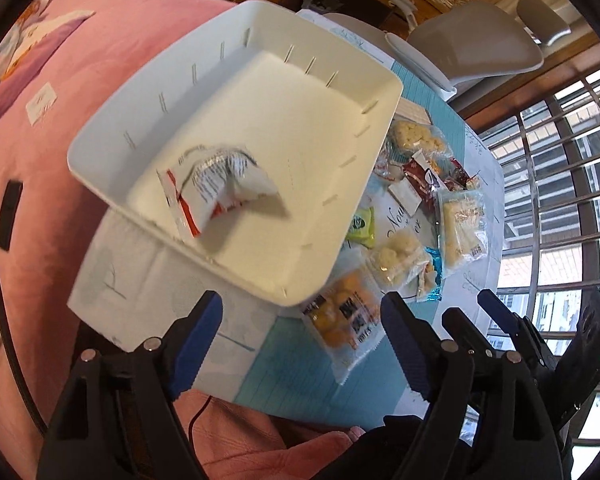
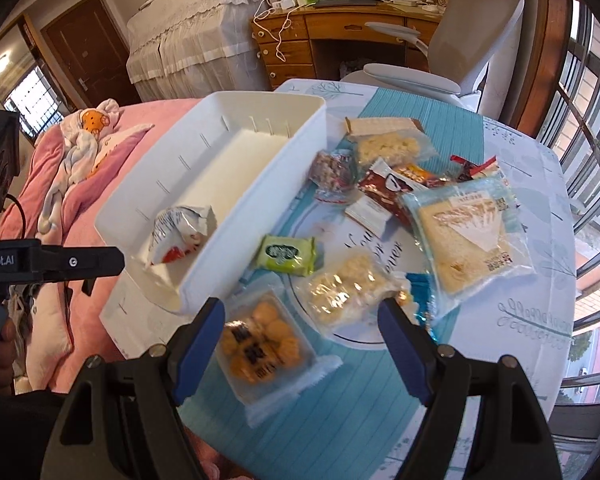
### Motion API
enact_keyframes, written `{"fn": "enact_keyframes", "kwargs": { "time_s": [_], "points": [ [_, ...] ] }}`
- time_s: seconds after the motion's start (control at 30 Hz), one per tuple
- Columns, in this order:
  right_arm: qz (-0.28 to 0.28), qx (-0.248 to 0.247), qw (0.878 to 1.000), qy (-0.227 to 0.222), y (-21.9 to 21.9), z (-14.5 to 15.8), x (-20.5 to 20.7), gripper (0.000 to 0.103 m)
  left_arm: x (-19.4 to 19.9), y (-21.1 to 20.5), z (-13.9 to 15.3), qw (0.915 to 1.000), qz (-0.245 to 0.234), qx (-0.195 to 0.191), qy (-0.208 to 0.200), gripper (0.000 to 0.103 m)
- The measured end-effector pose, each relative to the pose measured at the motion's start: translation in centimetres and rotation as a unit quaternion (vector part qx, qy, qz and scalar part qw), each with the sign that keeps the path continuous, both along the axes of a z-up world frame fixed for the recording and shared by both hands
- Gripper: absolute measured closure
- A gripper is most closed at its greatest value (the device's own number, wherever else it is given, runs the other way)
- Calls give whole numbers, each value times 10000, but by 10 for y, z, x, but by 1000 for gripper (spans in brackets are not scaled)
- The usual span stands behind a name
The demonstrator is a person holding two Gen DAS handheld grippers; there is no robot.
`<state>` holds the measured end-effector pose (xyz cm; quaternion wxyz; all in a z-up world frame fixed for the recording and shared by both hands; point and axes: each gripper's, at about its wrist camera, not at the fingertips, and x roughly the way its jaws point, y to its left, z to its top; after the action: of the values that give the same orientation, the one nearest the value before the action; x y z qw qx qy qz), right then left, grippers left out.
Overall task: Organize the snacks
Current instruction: 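Move right gripper toward blue foil snack while left gripper holds orange cake packet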
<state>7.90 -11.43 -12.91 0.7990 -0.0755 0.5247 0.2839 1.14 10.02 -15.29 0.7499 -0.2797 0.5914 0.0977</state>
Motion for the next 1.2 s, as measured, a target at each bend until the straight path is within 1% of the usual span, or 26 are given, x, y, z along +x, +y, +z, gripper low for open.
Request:
{"fn": "enact_keyframes", "kwargs": {
  "time_s": [0.1, 0.17, 0.4, 0.53, 0.6, 0.8, 0.93, 1.2],
  "points": [
    [68, -104, 9999, 64, -13, -6, 2, 23, -6, -9, -9, 9994, 263, -1, 205, 19],
    [83, -171, 9997, 142, -23, -11, 6, 23, -9, -16, -14, 9987, 408, 20, 317, 15],
    [-81, -371, 9987, 352, -56, -29, 19, 23, -7, -35, -34, 9947, 861, -115, 559, 14],
    [-123, -485, 9976, 486, -71, -41, 25, 23, -2, -47, -51, 9905, 1105, -228, 785, 13],
    [-87, -512, 9971, 559, -74, -47, 28, 23, 0, -52, -61, 9876, 1232, -328, 921, 11],
    [34, -549, 9957, 739, -79, -63, 36, 24, 9, -61, -85, 9789, 1555, -524, 1218, 8],
    [168, -627, 9949, 772, -75, -73, 40, 24, 15, -68, -100, 9733, 1722, -598, 1394, 6],
    [298, -810, 9928, 830, -64, -90, 51, 26, 31, -73, -122, 9659, 1895, -563, 1672, 6]
  ]
}}
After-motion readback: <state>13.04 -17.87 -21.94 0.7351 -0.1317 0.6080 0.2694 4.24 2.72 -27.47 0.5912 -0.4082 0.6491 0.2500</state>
